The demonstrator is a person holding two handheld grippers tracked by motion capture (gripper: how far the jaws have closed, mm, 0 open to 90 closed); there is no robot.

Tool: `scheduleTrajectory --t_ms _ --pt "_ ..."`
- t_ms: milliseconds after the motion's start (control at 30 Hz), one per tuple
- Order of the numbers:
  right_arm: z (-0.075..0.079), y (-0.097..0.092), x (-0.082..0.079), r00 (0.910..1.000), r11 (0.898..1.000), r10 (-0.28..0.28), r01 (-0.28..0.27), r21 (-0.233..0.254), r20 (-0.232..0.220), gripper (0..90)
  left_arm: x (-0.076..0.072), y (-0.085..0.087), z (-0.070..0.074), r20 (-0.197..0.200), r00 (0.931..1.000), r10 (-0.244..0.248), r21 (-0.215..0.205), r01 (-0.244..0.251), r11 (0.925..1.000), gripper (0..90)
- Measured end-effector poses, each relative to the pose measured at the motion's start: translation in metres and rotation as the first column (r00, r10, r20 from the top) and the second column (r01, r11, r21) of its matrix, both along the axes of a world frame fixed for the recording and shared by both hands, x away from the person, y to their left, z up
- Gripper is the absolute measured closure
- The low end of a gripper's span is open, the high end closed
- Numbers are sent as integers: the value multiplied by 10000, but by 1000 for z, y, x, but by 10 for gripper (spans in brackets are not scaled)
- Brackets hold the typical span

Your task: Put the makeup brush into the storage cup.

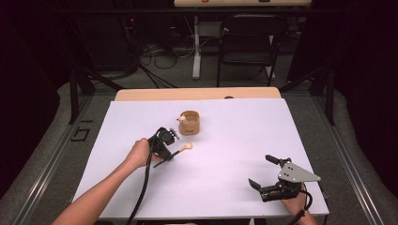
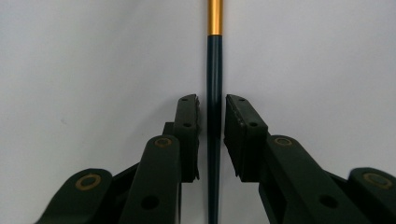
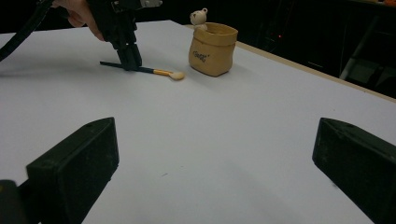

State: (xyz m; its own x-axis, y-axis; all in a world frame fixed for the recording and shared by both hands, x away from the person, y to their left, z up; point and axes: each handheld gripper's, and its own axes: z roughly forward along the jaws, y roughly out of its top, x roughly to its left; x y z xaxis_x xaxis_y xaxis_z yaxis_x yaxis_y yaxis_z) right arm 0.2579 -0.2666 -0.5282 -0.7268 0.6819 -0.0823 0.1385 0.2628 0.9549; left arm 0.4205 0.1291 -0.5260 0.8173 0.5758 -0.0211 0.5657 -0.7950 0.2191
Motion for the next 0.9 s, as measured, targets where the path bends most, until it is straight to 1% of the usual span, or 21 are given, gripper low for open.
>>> scheduleTrajectory --t_ms 133,400,567,600,667,800,867,900 --pt "-1 1 0 10000 10000 -12 12 53 28 0 0 1 -1 -27 9999 114 -137 -114 9998 757" --pt "-1 1 1 10000 10000 46 -47 -23 -53 0 1 2 -1 -32 9997 240 -214 -241 9995 813" --pt "-1 1 1 10000 10000 12 -12 31 -59 0 1 2 -1 -9 9998 213 -181 -213 9996 830" --pt "-1 1 1 9999 10000 25 -25 10 -126 0 1 3 -1 2 9998 202 -227 -202 9995 831" --pt "-1 1 2 10000 10000 18 -18 28 -56 0 1 3 -1 -1 9998 178 -229 -178 9996 832" --pt "-1 0 1 10000 10000 -21 21 -1 -75 0 0 4 0 99 9998 191 -490 -186 9986 834" --pt "-1 0 1 10000 10000 -33 33 -15 -83 0 0 4 1 177 9997 173 -533 -163 9984 835" --pt "-1 1 1 9999 10000 -42 43 22 -137 0 -1 5 3 281 9995 171 -695 -151 9975 835"
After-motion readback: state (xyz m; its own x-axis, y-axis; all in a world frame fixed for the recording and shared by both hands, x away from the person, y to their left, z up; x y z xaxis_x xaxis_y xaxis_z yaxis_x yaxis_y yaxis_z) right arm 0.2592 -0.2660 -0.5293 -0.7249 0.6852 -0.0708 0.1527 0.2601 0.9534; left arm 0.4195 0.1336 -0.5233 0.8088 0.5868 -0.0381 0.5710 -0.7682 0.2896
